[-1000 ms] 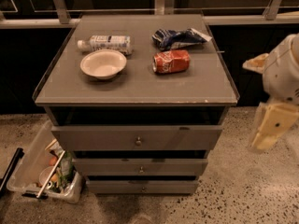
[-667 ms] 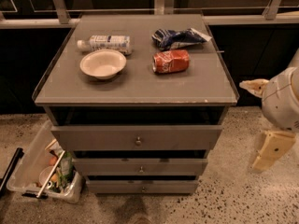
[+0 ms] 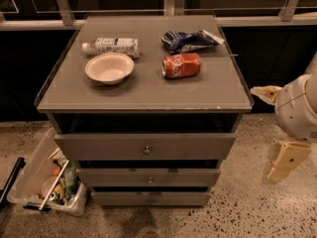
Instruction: Open middle drawer
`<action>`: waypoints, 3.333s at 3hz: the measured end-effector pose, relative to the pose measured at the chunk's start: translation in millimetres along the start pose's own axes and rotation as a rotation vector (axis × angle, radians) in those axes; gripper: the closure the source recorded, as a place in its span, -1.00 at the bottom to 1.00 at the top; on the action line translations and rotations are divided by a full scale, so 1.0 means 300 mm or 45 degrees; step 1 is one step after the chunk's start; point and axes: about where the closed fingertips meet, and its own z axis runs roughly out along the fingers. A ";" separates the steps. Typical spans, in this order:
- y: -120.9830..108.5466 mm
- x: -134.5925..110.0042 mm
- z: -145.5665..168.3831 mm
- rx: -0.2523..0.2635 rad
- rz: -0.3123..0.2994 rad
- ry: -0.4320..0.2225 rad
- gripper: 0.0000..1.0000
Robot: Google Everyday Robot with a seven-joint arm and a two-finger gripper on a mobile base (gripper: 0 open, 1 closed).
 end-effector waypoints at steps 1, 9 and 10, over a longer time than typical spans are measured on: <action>0.021 -0.028 0.088 -0.034 -0.004 -0.039 -1.00; 0.248 -0.038 0.749 -0.015 -0.075 -0.318 -1.00; 0.282 -0.019 0.877 -0.027 -0.079 -0.350 -1.00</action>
Offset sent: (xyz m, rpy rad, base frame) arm 0.0202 0.0560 -0.0934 0.0898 0.0371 0.0951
